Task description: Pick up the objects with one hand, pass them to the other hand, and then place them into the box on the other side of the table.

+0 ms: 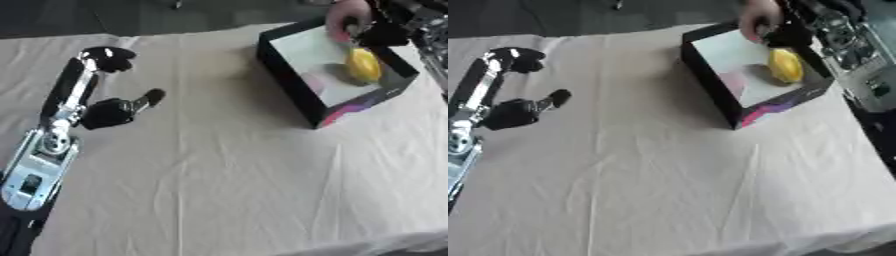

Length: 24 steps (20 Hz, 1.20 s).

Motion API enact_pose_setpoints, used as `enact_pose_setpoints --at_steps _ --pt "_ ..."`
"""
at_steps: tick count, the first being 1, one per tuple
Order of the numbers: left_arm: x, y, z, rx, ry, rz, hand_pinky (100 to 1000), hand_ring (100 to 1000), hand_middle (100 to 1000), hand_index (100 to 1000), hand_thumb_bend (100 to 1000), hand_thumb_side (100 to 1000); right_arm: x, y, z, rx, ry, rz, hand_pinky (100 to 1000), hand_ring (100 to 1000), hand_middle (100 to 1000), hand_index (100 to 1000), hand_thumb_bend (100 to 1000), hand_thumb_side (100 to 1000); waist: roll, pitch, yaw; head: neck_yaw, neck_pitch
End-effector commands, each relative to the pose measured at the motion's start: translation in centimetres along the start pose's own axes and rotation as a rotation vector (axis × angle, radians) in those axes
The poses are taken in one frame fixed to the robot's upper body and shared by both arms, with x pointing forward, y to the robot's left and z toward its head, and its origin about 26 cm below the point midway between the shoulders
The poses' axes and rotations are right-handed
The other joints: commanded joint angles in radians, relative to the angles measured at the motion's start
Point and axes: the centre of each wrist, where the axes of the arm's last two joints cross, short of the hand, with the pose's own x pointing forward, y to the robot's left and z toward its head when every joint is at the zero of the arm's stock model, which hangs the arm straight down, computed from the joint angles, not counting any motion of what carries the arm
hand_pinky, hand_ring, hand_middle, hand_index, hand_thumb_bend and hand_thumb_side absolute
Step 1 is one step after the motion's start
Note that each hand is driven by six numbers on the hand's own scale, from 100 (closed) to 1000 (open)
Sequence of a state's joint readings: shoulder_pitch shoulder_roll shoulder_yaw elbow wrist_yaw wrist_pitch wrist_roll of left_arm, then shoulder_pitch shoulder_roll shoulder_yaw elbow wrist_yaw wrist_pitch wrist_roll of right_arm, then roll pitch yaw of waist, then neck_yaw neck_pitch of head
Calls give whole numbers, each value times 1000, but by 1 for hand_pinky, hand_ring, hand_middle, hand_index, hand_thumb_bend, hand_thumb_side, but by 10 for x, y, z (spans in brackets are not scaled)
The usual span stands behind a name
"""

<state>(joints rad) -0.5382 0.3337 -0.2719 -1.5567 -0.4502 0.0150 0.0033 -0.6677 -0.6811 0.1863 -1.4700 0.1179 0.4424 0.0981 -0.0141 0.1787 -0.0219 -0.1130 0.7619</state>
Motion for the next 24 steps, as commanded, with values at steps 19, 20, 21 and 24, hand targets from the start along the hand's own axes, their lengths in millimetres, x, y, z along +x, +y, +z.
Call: enact_pose_setpoints --at_steps 19,20,21,24 --pt "8 10 -4 22 -34 -11 734 663 588 758 641 525 -45 -2 -10 -47 98 133 959 907 802 951 100 321 12 -27 6 -52 -24" --pt "8 10 -4 23 -33 -11 734 663 588 758 641 526 -46 -3 -10 -50 96 149 966 928 830 977 100 385 13 -27 6 -50 -22" --pt "8 10 -4 23 -32 -10 734 663 588 758 642 526 -47 -3 -10 -55 95 166 973 950 855 998 100 460 13 -27 6 -48 -19" --pt "8 10 -4 23 -31 -10 735 663 588 757 644 529 -49 -5 -9 -72 101 223 993 992 895 1000 100 649 13 -27 5 -44 -13"
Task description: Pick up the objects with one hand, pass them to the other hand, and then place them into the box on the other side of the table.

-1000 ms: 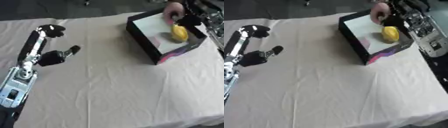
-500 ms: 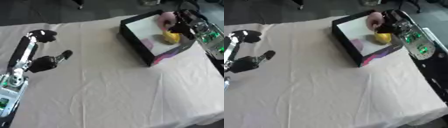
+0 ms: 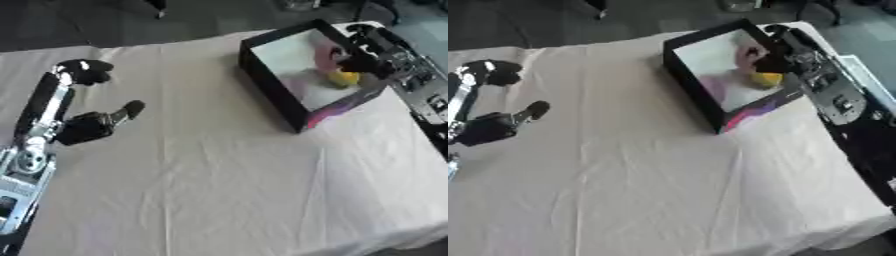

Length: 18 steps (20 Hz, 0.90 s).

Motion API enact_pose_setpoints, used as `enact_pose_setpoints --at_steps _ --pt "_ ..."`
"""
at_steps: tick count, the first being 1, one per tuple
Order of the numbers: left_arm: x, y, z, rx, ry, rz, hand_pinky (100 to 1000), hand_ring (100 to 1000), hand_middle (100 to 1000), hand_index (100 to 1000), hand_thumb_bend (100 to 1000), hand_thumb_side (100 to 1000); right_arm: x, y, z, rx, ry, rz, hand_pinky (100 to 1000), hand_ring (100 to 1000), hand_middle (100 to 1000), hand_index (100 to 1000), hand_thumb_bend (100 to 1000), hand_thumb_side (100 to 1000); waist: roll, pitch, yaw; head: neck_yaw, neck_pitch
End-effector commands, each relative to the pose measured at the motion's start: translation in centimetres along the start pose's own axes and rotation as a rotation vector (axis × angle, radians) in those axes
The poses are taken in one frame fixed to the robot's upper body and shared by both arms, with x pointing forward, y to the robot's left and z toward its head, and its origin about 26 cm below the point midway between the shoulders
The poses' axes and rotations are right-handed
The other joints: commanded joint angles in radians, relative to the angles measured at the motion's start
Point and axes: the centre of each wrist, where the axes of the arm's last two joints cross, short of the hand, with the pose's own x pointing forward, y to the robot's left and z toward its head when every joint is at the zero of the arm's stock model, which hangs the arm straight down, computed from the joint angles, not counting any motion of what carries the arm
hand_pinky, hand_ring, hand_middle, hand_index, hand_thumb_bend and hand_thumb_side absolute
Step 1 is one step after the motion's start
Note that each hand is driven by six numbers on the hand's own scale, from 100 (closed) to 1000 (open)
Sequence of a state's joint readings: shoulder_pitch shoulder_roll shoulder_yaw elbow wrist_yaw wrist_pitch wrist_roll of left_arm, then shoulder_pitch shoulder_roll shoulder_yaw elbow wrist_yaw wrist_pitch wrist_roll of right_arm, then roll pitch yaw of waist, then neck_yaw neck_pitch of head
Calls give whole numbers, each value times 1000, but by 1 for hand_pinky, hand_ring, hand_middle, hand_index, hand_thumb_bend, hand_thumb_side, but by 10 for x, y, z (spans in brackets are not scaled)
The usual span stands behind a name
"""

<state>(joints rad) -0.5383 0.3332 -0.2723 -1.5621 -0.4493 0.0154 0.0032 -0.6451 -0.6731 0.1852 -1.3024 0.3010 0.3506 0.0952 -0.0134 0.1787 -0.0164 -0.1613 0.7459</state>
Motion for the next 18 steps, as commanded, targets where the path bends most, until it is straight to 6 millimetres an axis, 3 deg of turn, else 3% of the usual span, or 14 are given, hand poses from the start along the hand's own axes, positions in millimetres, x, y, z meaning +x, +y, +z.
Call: enact_pose_setpoints --at_steps 1,11,14,18 --pt "6 9 -4 22 -26 -11 735 663 588 757 643 531 -1 -17 1 -56 1 69 994 996 899 1000 100 649 12 -27 0 5 4" --pt "5 9 -3 23 -22 -9 736 663 586 756 645 532 2 -22 5 -107 -5 67 1000 1000 905 1000 100 608 13 -29 -2 15 8" --pt "5 11 -2 32 -17 -7 736 662 584 755 639 531 12 -27 11 -134 -57 -81 1000 1000 936 1000 100 728 14 -28 -3 42 9" --pt "3 17 -2 61 -6 -4 734 660 581 754 620 524 26 -36 25 -142 -174 -280 1000 1000 948 1000 100 804 14 -28 -2 90 11"
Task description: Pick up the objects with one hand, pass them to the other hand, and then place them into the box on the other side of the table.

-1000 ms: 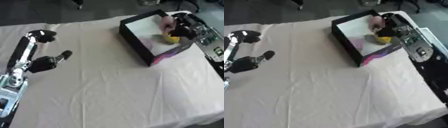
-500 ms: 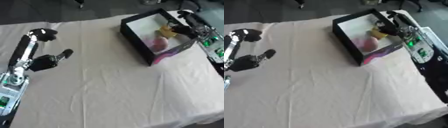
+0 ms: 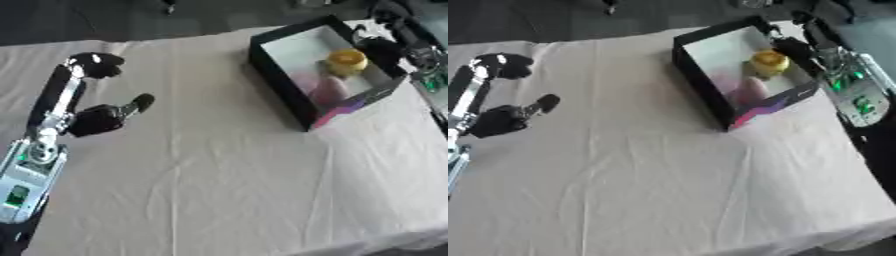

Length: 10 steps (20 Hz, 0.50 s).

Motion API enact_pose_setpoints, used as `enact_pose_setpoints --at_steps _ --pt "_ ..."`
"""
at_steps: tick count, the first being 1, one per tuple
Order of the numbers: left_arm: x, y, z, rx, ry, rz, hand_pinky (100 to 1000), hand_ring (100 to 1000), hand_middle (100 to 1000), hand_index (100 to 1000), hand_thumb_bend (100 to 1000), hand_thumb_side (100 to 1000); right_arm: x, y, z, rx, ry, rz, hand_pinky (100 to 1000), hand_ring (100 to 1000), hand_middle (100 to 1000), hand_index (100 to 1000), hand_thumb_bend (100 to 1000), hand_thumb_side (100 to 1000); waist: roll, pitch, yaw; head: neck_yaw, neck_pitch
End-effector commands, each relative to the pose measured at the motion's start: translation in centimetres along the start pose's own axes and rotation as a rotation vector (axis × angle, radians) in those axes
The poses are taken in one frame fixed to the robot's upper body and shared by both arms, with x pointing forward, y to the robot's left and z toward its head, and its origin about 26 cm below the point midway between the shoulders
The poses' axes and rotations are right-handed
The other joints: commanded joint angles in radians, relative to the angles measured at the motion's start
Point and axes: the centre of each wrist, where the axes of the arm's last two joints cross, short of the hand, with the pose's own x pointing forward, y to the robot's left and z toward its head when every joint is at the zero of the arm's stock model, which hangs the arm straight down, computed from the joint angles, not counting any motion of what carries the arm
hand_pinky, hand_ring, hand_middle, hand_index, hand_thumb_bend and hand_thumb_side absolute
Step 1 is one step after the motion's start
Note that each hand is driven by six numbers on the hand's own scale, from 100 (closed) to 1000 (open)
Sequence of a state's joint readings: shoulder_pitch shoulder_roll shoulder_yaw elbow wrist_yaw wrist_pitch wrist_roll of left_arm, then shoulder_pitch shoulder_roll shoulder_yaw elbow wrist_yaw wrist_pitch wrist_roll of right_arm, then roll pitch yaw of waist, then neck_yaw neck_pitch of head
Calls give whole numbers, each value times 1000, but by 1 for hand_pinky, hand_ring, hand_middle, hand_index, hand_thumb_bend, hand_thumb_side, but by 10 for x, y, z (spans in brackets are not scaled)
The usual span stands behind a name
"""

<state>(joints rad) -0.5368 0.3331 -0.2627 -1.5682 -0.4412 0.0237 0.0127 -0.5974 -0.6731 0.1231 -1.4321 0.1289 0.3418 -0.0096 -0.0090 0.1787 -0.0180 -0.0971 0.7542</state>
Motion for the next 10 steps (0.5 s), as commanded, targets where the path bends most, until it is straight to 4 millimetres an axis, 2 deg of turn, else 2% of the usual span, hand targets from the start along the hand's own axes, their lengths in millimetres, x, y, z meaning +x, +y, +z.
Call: enact_pose_setpoints --at_steps 1,6,10 --pt "3 17 -2 53 -11 -11 734 659 580 754 610 520 21 -21 9 -38 -106 -129 1000 1000 949 1000 100 814 10 -29 0 35 3" --pt "-3 35 0 127 36 15 738 657 588 761 526 540 34 -28 27 -46 -219 -342 1000 1000 941 1000 100 749 16 -34 6 83 14" --pt "-9 53 4 201 74 59 745 677 619 784 466 562 42 -31 41 -50 -277 -436 1000 1000 942 1000 100 732 21 -36 9 93 16"
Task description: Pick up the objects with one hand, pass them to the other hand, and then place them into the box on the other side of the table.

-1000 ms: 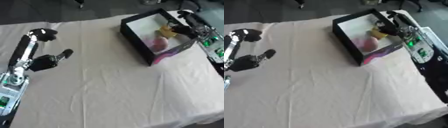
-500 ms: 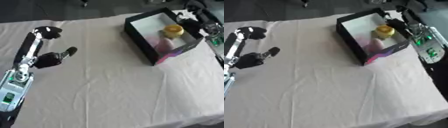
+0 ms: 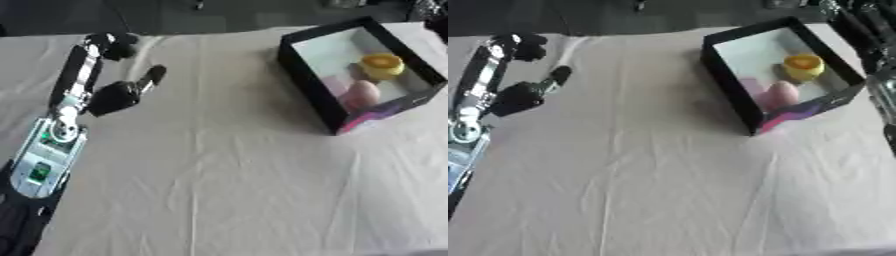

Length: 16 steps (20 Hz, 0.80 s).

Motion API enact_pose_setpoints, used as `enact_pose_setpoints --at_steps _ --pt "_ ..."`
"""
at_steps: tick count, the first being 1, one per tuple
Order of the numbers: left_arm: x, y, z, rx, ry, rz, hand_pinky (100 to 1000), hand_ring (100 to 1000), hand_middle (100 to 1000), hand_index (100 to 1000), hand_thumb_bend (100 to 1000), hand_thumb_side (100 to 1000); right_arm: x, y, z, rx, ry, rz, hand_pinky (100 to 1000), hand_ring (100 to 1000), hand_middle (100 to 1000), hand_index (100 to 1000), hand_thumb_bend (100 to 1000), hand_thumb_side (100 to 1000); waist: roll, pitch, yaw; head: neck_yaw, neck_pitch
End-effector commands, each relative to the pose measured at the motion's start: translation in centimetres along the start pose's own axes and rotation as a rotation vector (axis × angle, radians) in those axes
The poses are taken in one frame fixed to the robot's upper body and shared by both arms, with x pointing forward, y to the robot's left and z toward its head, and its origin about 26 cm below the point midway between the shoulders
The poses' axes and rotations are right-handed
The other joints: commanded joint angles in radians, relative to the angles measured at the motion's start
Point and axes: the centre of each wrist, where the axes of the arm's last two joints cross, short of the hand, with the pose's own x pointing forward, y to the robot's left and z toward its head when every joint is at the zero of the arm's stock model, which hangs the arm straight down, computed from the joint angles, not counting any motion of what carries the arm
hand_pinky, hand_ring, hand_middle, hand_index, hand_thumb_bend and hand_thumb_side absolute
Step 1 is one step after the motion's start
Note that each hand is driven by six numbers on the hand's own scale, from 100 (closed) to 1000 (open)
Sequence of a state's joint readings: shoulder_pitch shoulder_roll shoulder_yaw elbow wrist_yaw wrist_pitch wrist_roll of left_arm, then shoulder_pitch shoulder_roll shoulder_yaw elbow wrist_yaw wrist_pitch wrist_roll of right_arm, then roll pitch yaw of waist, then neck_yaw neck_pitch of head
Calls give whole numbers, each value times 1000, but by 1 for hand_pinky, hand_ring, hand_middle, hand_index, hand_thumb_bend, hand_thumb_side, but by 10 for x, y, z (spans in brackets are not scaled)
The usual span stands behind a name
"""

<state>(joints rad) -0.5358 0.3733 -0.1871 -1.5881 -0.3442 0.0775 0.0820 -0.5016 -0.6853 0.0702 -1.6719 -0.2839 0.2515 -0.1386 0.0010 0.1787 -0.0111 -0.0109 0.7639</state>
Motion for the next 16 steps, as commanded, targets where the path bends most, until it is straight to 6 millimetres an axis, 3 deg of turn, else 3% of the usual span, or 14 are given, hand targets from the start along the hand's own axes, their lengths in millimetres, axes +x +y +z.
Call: enact_pose_setpoints --at_steps 1,2,5,11,16 --pt "2 25 -2 70 0 16 745 677 619 784 466 562 23 -11 5 -22 -77 -37 1000 1000 942 1000 100 732 12 -36 2 7 6" --pt "-1 30 -1 91 15 31 748 689 649 808 408 591 25 -12 7 -26 -85 -49 1000 1000 949 1000 100 713 13 -35 3 7 6" --pt "-10 49 5 161 60 117 753 695 662 813 363 626 26 -12 15 -40 -99 -79 1000 1000 946 1000 100 706 15 -34 4 11 6" --pt "-26 68 14 247 140 294 759 692 658 816 361 679 21 -10 24 -43 -83 -113 1000 998 923 1000 100 729 19 -30 7 25 6" --pt "-40 79 23 285 174 423 762 689 661 827 409 677 17 -9 30 -33 -87 -141 1000 1000 966 1000 100 749 21 -26 7 23 6"
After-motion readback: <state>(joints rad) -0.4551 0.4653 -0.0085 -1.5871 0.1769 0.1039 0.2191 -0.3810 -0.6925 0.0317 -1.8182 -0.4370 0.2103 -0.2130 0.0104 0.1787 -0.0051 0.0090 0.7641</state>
